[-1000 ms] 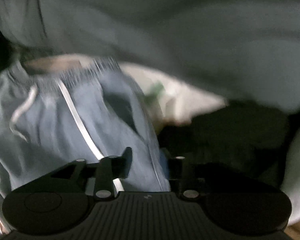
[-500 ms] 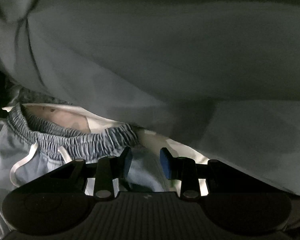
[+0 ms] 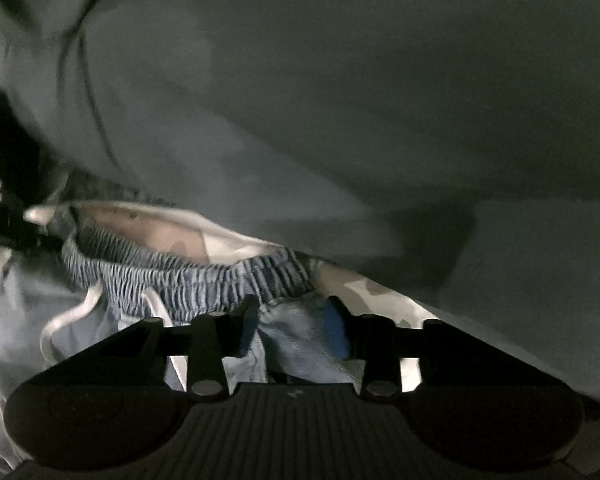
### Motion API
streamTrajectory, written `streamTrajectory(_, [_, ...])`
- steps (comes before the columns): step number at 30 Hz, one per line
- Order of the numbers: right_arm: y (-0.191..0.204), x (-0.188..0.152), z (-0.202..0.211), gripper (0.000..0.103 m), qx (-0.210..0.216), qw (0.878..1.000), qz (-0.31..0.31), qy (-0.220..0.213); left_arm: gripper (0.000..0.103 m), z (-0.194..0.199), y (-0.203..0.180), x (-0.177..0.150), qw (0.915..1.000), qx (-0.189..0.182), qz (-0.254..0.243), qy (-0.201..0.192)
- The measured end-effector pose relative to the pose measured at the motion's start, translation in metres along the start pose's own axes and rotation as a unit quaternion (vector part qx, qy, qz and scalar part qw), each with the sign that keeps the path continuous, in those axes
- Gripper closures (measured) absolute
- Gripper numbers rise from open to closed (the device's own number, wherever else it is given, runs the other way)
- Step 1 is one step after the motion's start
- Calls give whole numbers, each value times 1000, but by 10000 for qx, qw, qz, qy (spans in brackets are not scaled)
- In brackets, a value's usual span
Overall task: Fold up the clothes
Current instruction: 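Grasp the jeans waistband with both tools beside the drawstring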
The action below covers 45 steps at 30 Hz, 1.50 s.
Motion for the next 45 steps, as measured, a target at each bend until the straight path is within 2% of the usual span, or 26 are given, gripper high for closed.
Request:
streamTrajectory(2, [5,0,-9,40,58,9998,139,136,46,2,1,1,9999,-102,-26,-5])
streamTrajectory(5, [7,-6,-26,36,-27,9991,335,245,46,-2,1,-3,9996,-236,-155,45])
streamTrajectory(7, [7,-11,-37,36,-104,9991,304,263,50,-6,0,-4,9995,-284,-125,36])
streamTrajectory(8, [8,-13,-41,39,-139,9992,263,283,57,-8,0,-4,9995,-307,-107,32])
streamTrajectory(9, [10,-17,-44,43,-161,9990,289,286,58,-8,-3,-5,9994,-290,-199,-1])
streamTrajectory(11, [16,-23,-47,45,-200,9985,431,263,63,-7,-8,-7,9988,-247,-405,-73])
streamTrajectory(12, [18,-25,-48,47,-218,9982,498,250,71,-4,-9,-7,9986,-225,-453,-122])
streamTrajectory(14, [17,-23,-43,61,-282,9980,540,173,78,4,-8,-5,9984,-226,-450,-242])
streamTrajectory(15, [13,-21,-35,64,-275,9983,497,90,79,9,-6,-3,9984,-255,-396,-313])
streamTrajectory(17, [14,-15,-20,77,-270,9985,467,-119,80,23,-8,1,9977,-291,-399,-472])
streamTrajectory(18, [17,-12,-13,78,-287,9979,539,-209,80,30,-11,3,9970,-311,-473,-533])
streamTrajectory(21, [25,-1,8,81,-434,9956,677,-480,82,48,-17,14,9945,-310,-603,-798])
streamTrajectory(26, [22,16,24,83,-800,9910,730,-791,83,57,-23,37,9897,-302,-786,-1157])
streamTrajectory(29, [17,17,15,82,-993,9894,680,-815,80,44,-22,40,9901,-191,-842,-1111])
streamTrajectory(30, [16,17,11,81,-1054,9891,654,-797,73,33,-22,35,9921,-74,-861,-911])
streamTrajectory(31, [13,14,5,79,-1123,9896,583,-688,70,22,-22,31,9937,49,-879,-699])
streamTrajectory(32, [10,10,-1,73,-1192,9899,512,-579,65,14,-23,27,9931,227,-993,-578])
streamTrajectory(35, [4,5,-6,66,-1343,9894,330,-441,63,16,-27,29,9918,527,-916,-715])
streamTrajectory(39, [5,9,23,65,-1387,9860,566,-730,65,41,-28,33,9884,639,-883,-1060])
streamTrajectory(41, [3,10,37,65,-1264,9872,444,-867,65,57,-26,36,9855,674,-949,-1233])
streamTrajectory(45, [4,1,49,65,-970,9918,317,-776,74,69,-36,32,9843,371,-1181,-1259])
Point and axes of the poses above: each gripper's, at about its wrist camera, not at the fingertips, and z roughly against the way its jaws point, y to its left, x to its top, the point moved 8 cm from there along -z, roughly the way its jaws point, and after that the axes turned 14 degrees about -y, right-handed, at the moved point
